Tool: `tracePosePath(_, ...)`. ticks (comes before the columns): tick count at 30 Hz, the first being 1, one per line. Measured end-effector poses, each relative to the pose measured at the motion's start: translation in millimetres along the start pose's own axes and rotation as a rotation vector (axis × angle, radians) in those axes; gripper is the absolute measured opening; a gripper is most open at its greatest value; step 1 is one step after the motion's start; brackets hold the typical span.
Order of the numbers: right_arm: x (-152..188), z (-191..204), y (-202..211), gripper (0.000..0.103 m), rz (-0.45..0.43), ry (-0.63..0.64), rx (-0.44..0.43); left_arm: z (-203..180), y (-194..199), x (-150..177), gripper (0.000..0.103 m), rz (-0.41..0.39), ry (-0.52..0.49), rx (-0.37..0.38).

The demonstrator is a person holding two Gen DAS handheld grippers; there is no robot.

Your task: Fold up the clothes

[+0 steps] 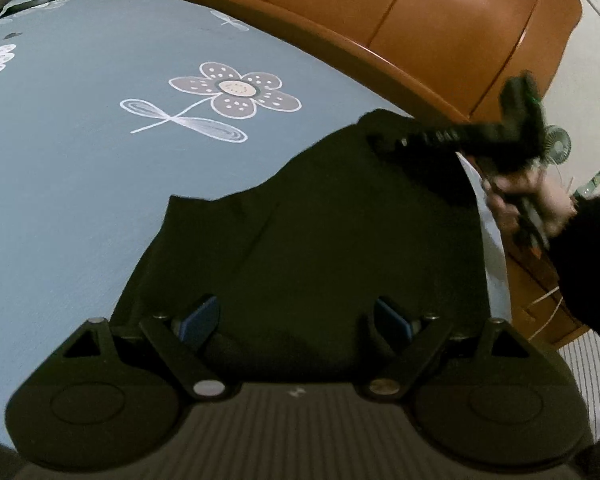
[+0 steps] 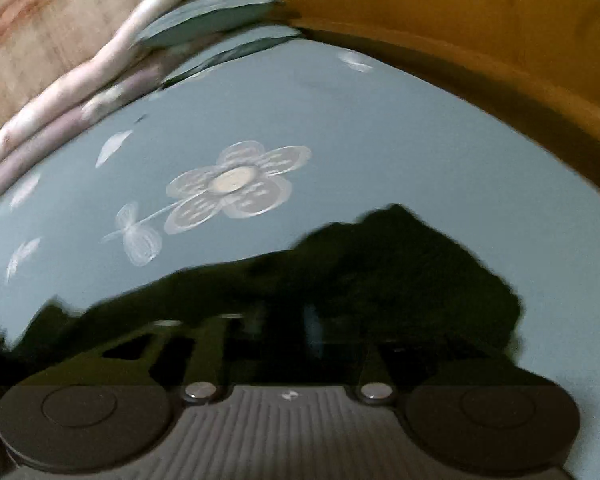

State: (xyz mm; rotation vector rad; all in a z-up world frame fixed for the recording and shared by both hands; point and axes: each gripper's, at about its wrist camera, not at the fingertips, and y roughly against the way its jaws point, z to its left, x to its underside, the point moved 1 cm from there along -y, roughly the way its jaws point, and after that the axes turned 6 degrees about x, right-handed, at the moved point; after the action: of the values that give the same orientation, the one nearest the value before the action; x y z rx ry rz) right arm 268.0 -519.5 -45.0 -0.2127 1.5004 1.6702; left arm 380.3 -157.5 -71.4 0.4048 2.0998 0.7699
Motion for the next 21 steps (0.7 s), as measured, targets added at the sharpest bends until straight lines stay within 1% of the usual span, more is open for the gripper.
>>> tracePosePath(1,-2,-8,2,0.0,-0.004,-0.036,-0.023,-1,2,1,0.085,0.004,-0.008,-0.003)
tracePosePath(2,-2,-11,7,0.0,-0.009,-0.049,-0.028,-2,3,2,0.085,0.009,-0.016,-0.006)
tracePosePath(4,0,-14,17,0.0,-0.014,-0.056,-0.02,-3,6,5,0.085,0.018,-0.032,-0.013)
tracePosePath(5,0,-14,25,0.003,-0.016,-0.067,-0.017,-4,8,6,0.085,0.022,-0.04,-0.016)
tracePosePath(6,1,-14,34,0.014,-0.019,-0.082,-0.017,-7,10,5,0.085,0.031,-0.05,-0.029)
tracePosePath(7,3,-11,46,0.031,-0.031,-0.083,-0.021,-12,11,3,0.085,0.034,-0.075,-0.04)
tracePosePath(8,6,-8,59,0.038,-0.047,-0.08,-0.027,-18,13,2,0.085,0.038,-0.101,-0.051)
tracePosePath(9,9,-5,68,0.043,-0.048,-0.075,-0.028,-24,14,3,0.085,0.038,-0.142,-0.052)
tracePosePath(11,17,0,81,0.043,-0.031,-0.07,-0.032,-37,16,4,0.085,0.038,-0.225,-0.053)
tracePosePath(13,29,-2,82,0.046,0.014,-0.093,-0.023,-48,15,12,0.085,0.056,-0.286,-0.034)
tracePosePath(15,43,-10,76,0.048,0.079,-0.136,0.032,-54,13,22,0.085,0.075,-0.299,-0.009)
tracePosePath(16,49,-14,74,0.048,0.098,-0.161,0.064,-55,12,28,0.085,0.093,-0.285,0.005)
tracePosePath(18,56,-16,81,0.048,0.092,-0.199,0.092,-58,12,41,0.085,0.126,-0.256,0.035)
tracePosePath(19,56,-13,87,0.05,0.078,-0.207,0.1,-60,13,48,0.085,0.138,-0.247,0.048)
tracePosePath(20,55,-7,95,0.053,0.062,-0.205,0.109,-63,17,55,0.085,0.14,-0.247,0.054)
tracePosePath(21,54,2,102,0.06,0.044,-0.19,0.113,-65,21,58,0.085,0.138,-0.246,0.06)
